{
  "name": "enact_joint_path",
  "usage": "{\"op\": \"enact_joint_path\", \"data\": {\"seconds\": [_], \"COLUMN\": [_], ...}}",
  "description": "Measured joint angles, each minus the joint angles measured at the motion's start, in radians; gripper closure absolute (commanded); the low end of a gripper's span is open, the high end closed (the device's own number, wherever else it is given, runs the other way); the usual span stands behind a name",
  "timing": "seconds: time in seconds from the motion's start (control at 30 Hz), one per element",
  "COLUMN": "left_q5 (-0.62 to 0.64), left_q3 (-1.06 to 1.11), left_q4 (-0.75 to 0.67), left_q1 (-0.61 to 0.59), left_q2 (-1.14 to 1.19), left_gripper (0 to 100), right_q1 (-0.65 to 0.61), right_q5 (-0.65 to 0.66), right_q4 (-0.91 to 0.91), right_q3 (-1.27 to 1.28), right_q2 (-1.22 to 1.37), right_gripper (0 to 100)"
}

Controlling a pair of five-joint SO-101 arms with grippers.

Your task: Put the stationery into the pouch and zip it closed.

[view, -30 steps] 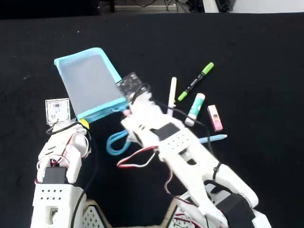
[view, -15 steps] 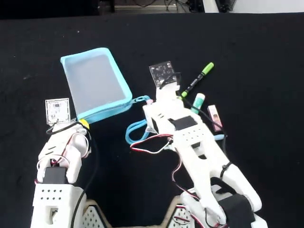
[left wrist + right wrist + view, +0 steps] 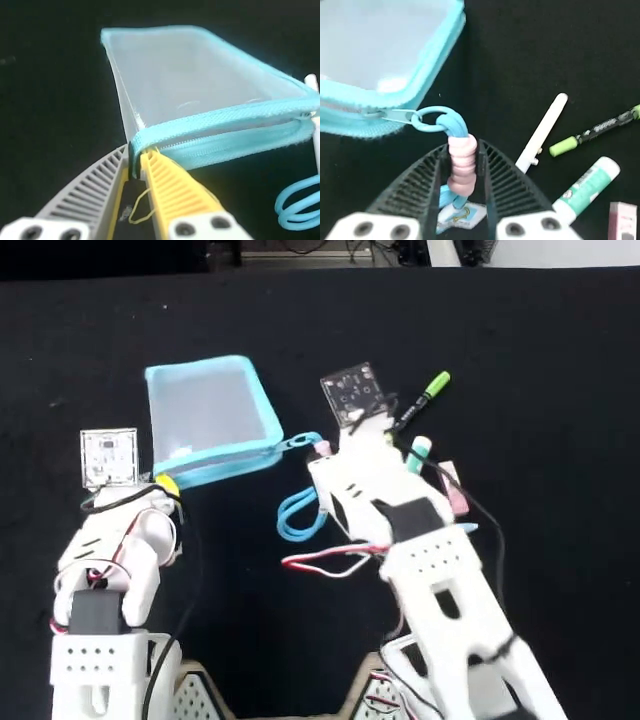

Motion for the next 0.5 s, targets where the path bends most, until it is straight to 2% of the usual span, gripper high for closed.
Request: {"op": "enact_joint_path", "data": {"seconds": [0.23,0.5], "left_q5": [-0.018,-0.018], "left_q3": [-0.213,-0.423], "left_q4": [0.089,0.193], "left_q1": [0.0,0.0], "left_q2": [0.0,0.114], "left_gripper": [97,97], "right_q1": [0.0,0.0], "right_q5": [0.078,0.101], "right_q4": [0.063,0.258], "right_q3": [-0.026,-0.25], "right_q2": [-0.107,-0.117], "right_gripper": [98.8,98.8]}}
